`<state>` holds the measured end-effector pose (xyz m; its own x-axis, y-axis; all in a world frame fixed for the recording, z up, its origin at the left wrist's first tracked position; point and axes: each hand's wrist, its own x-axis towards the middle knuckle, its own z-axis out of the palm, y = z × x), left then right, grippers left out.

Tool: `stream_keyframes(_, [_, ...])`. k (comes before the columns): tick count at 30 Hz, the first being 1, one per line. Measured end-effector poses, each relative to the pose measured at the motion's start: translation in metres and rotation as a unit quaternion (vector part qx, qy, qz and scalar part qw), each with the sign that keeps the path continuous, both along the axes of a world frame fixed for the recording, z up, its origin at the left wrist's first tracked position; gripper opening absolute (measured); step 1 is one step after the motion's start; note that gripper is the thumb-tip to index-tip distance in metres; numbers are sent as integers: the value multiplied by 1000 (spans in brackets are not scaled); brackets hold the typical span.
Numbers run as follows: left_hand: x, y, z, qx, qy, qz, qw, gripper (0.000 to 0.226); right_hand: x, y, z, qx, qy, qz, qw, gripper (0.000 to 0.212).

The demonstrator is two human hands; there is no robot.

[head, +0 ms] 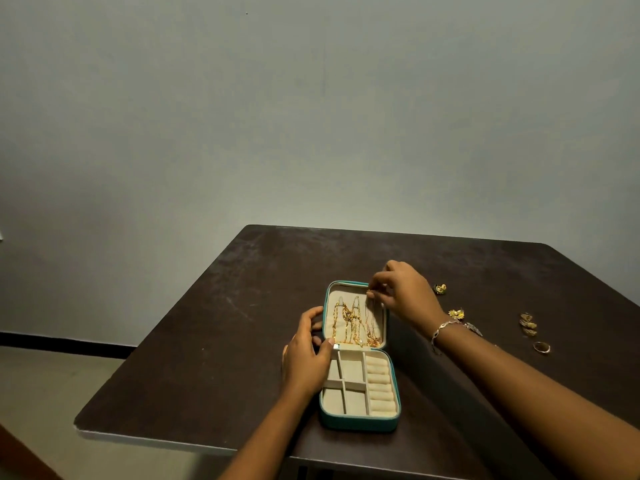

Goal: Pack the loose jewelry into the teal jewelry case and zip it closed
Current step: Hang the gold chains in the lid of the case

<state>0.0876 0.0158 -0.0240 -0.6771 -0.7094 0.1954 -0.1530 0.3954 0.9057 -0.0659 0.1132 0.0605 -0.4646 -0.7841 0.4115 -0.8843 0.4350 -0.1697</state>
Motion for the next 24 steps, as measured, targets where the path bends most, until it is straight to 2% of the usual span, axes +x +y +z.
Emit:
stream_keyframes(6, [-1,1,0,3,10,4,1000,50,0,4,-7,-17,157,35,987,27])
stream_keyframes(10, [-1,3,0,15,27,3,1000,51,-1,5,-9,-2,183,41,982,33])
stream_keyframes(16, [0,4,1,26,52,-2,998,51,-1,7,-12,-40,123,39,991,40])
stream_keyframes(19, [1,4,2,27,60,-3,998,52,-2,5,-7,-72,55,23,996,31])
stream_keyframes(24, [2,4,3,30,73,-6,997,52,-5,1,-2,-63,-9,14,998,23])
